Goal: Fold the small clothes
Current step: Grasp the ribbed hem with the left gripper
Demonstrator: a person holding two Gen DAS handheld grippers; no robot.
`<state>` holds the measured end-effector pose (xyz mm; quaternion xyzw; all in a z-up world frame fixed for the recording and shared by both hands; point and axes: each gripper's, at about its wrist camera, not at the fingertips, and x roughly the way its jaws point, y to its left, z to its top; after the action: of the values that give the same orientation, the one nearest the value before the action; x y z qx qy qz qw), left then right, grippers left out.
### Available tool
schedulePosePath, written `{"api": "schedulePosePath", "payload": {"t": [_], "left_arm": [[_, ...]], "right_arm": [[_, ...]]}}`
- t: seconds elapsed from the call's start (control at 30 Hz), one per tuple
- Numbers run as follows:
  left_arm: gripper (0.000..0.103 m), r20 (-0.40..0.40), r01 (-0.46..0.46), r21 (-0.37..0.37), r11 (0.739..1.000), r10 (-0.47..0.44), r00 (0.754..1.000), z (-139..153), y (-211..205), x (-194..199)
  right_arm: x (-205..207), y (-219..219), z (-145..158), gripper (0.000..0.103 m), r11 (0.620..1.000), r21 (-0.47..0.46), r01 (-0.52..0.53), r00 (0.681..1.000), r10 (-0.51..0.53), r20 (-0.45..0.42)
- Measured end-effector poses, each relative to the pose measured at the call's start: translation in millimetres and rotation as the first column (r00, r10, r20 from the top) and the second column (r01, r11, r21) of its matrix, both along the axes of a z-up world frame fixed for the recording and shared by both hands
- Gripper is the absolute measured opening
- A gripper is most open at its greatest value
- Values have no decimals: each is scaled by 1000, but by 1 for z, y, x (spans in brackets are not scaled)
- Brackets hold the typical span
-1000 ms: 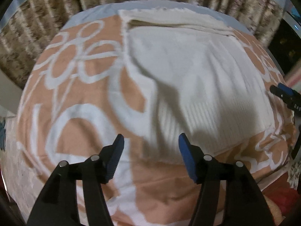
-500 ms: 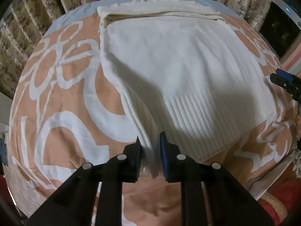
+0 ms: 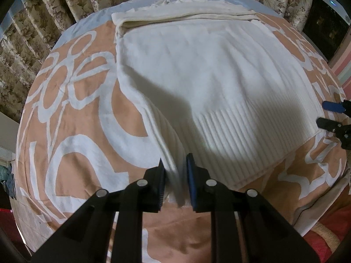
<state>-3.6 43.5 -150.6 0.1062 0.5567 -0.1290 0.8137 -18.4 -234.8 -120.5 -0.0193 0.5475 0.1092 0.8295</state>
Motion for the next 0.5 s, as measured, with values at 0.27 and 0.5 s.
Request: {"api": "schedulePosePath", "payload": {"t": [0.27,0.5], "left_arm": [[19,6,4,0,1000,-4,1000,-1,1,0],[17,18,19,7,1000,-19,1000,0,0,1]], "right_arm": [[4,9,-12,74,999,-20,-26,997,25,-70],[8,15,-12,31,998,9,-70,990,70,-119]]}}
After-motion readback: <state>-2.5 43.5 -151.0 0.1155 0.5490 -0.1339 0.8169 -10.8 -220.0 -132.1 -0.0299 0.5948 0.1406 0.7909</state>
